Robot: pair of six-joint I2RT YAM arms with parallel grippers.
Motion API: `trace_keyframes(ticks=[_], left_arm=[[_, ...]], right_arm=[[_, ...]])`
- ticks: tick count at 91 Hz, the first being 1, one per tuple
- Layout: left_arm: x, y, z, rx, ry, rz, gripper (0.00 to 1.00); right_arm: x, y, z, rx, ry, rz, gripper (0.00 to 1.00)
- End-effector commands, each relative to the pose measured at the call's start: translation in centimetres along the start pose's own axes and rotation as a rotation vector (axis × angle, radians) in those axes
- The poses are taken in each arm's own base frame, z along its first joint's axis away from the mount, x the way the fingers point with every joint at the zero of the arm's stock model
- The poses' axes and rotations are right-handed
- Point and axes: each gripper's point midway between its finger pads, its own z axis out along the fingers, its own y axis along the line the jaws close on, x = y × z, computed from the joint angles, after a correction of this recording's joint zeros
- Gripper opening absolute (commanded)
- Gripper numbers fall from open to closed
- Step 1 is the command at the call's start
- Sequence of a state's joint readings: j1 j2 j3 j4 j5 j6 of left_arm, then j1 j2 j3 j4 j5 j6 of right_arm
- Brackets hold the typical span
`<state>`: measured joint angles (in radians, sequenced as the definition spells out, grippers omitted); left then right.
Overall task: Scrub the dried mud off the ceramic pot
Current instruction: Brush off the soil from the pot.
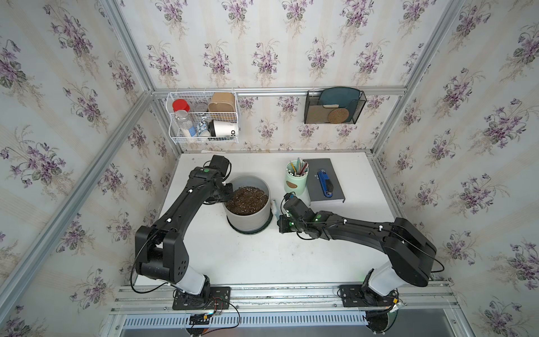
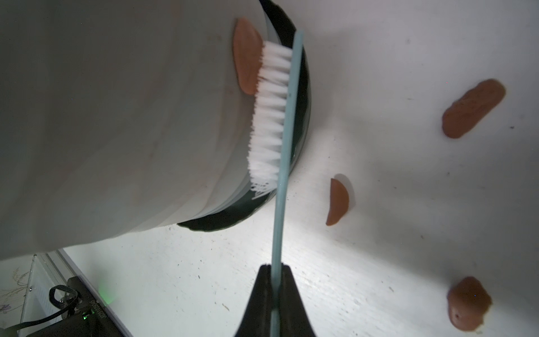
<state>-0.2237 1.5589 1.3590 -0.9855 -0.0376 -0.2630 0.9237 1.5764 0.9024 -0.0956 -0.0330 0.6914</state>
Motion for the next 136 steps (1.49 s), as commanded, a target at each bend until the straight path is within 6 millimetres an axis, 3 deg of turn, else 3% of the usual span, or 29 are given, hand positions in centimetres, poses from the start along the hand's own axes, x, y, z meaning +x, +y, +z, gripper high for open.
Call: trace_keyframes(ticks=[1,45,63,95,115,136], left_arm=[[0.1,-0.1,-0.1,0.006,0.005,0.012,0.00],[0.6,0.3,0.1,-0.010,0.010,0.012,0.00],[0.6,0.2,0.2,-0.005,0.009,0.010,0.00],[0.2,0.1,-0.2,-0.003,0.001,0.013,0.00],[0.4,0.2,0.2,-0.005,0.005,0.013,0.00],[0.7,0.3,0.5,-0.011,0.014,0.010,0.00]], right_arm=[[-1.1,0.4,-0.8,-0.011,-0.052,-0.001,0.00],[-0.3,-3.0,-2.4,0.099,-0.091,0.030,0.00],[0.5,-2.1,-0.9,0.044,-0.039,0.026,0.00],[-1.0,0.2,0.8,0.003,-0.016,-0.018,0.00],[-1.6,0.5,-0.5,-0.009,-0.052,-0.014,0.00],[-2.0,-0.5,-1.9,0.033,-0.088,-0.009,0.00]])
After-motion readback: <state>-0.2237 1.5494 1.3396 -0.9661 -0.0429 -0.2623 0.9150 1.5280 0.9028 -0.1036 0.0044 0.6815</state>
